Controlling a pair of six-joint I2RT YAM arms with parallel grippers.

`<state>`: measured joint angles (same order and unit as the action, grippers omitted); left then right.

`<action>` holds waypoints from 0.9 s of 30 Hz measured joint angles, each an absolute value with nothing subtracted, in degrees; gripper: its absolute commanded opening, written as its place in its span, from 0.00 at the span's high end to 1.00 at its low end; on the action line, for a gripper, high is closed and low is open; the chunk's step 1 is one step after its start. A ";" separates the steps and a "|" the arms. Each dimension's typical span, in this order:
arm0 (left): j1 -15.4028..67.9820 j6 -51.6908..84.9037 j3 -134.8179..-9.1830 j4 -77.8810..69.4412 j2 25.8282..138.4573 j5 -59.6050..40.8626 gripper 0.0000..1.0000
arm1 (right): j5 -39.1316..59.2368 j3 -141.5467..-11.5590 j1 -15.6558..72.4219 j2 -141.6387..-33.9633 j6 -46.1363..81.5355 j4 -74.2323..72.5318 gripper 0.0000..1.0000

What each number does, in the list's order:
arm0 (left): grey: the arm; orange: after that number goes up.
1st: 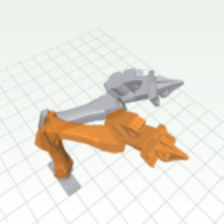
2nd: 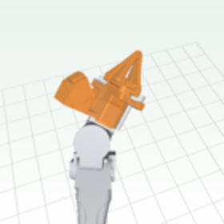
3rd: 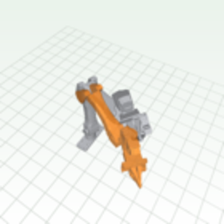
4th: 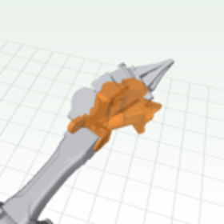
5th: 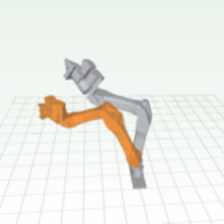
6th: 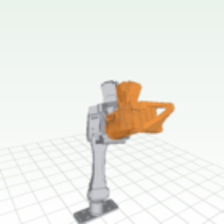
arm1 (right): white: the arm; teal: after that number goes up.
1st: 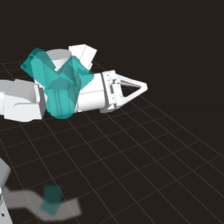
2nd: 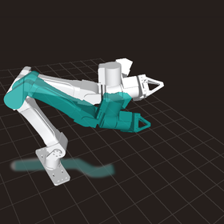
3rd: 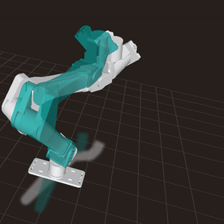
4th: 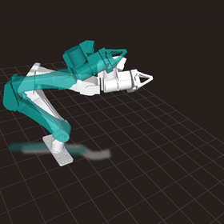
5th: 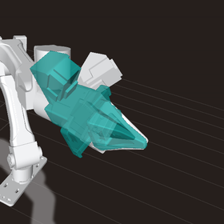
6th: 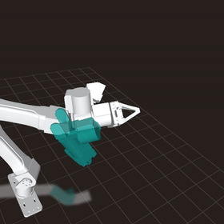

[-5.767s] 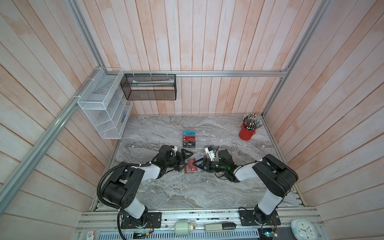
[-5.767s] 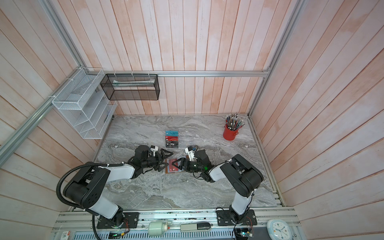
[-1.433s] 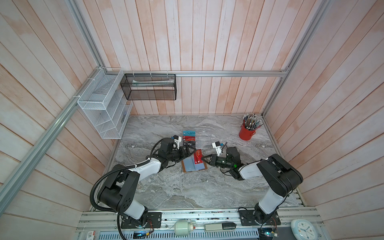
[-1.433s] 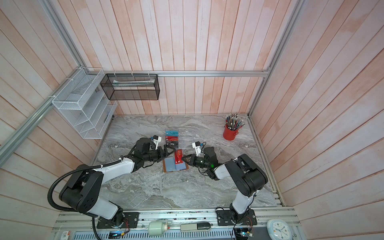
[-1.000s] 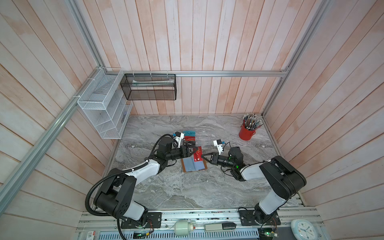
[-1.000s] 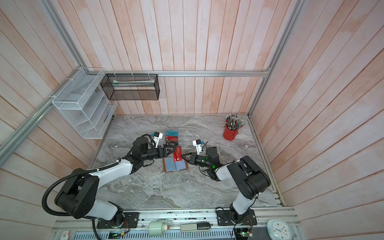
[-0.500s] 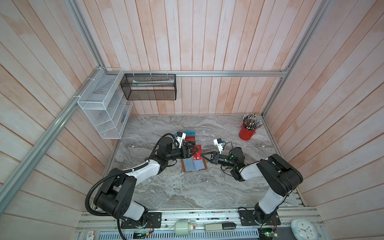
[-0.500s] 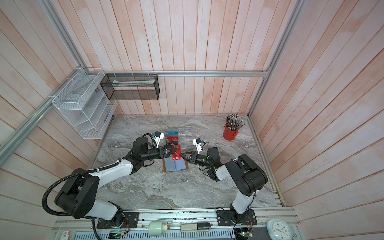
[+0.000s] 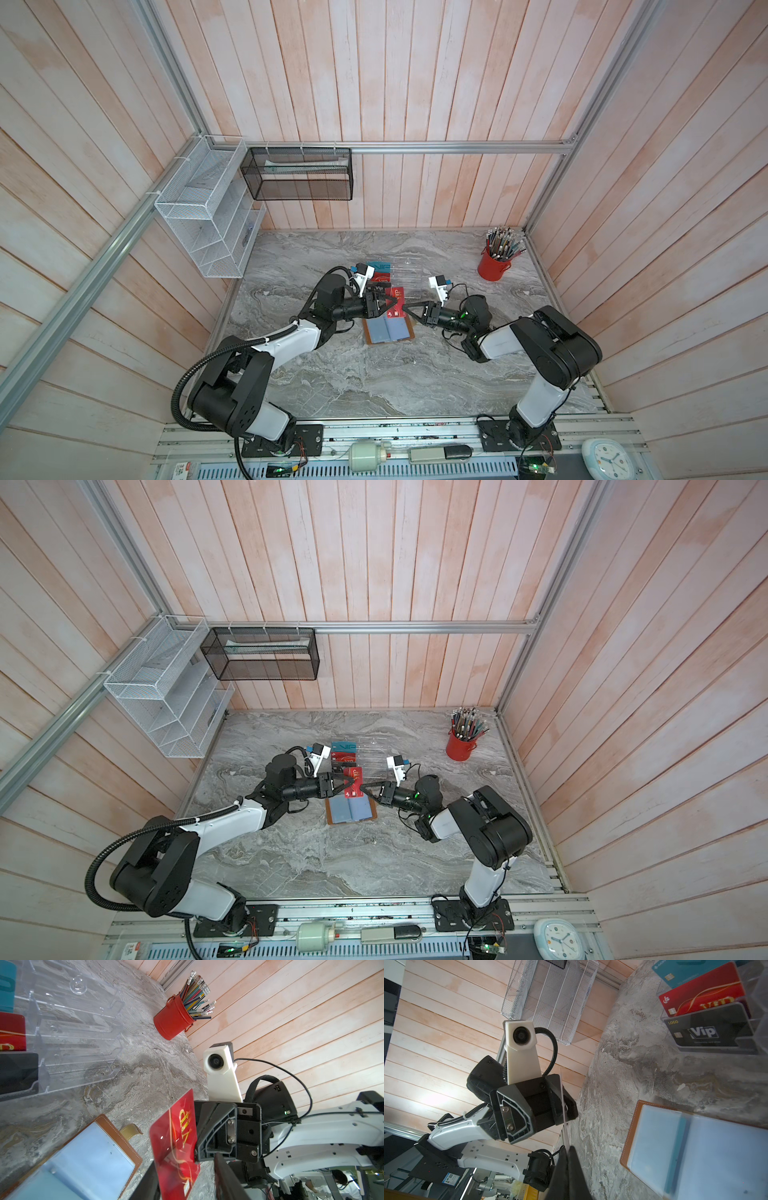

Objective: Take the credit cards out of the card holder

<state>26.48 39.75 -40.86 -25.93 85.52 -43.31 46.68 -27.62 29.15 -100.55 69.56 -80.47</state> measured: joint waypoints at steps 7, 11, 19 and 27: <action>26.48 39.13 -40.80 -26.17 85.52 -43.53 0.78 | 47.07 -27.66 28.95 -101.16 70.61 -81.91 1.00; 26.48 38.76 -40.80 -26.17 85.52 -43.53 0.80 | 47.48 -27.68 28.86 -101.65 71.16 -82.87 1.00; 26.48 38.22 -40.80 -25.71 85.52 -43.66 0.86 | 48.14 -27.92 28.77 -102.50 71.92 -84.09 0.96; 26.76 37.43 -40.80 -25.10 85.52 -44.80 0.92 | 48.12 -27.92 28.77 -102.72 71.96 -83.88 0.75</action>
